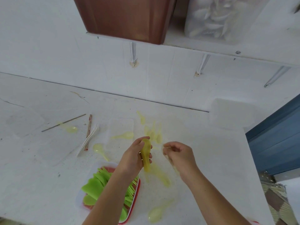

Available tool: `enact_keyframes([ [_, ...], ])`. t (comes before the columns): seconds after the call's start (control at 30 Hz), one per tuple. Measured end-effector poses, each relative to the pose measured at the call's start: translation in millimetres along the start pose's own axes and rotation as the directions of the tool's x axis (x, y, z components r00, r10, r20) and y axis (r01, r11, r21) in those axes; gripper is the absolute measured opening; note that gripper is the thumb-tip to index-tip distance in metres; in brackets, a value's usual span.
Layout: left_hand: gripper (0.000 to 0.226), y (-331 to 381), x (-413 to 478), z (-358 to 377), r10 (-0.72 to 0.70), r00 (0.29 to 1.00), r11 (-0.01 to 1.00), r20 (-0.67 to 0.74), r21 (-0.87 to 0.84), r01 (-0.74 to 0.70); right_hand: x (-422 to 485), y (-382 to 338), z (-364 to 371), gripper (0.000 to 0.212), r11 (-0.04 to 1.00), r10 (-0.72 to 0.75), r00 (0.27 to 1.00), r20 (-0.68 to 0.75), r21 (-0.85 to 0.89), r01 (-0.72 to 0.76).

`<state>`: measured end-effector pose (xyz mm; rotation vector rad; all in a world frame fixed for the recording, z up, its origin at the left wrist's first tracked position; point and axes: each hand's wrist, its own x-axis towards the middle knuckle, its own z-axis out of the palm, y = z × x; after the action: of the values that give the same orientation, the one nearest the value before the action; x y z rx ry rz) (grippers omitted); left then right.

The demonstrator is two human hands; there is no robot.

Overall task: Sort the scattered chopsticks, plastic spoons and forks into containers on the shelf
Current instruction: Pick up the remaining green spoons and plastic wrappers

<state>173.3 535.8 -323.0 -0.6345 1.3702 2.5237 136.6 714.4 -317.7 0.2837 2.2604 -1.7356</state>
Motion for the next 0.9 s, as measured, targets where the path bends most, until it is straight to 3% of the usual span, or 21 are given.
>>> enact_keyframes([
  [0.07,0.032,-4.6,-3.3,9.3,-0.017,1.0,1.0,0.025,0.013,0.016,-7.7,-15.8,8.8,0.013,0.987,0.006,1.0,0.02,0.163,-0.009],
  [0.23,0.036,-19.8,-13.4,28.6,-0.082,0.992,0.988,0.091,-0.124,0.093,-21.7,-8.0,45.1,0.013,1.0,-0.021,0.986,-0.167,0.018,0.025],
  [0.33,0.035,-26.6,-15.0,26.4,-0.077,0.996,0.996,0.051,-0.044,0.08,-32.2,-0.9,54.9,0.028,0.998,-0.055,0.976,-0.209,-0.004,0.055],
  [0.47,0.03,-30.1,-19.4,25.1,-0.051,0.998,0.999,0.025,-0.016,0.052,-32.7,7.8,48.8,0.024,0.99,-0.093,0.988,-0.123,-0.116,0.078],
  [0.6,0.031,-29.7,-20.0,29.8,-0.045,0.997,0.999,0.063,-0.007,0.046,-30.7,10.8,29.2,0.022,0.982,-0.182,0.983,0.002,0.048,0.181],
  [0.9,0.028,-35.2,-16.0,25.1,-0.088,0.996,0.993,-0.03,0.071,0.09,-18.7,5.1,19.9,0.019,0.969,-0.245,0.968,-0.053,-0.032,0.244],
])
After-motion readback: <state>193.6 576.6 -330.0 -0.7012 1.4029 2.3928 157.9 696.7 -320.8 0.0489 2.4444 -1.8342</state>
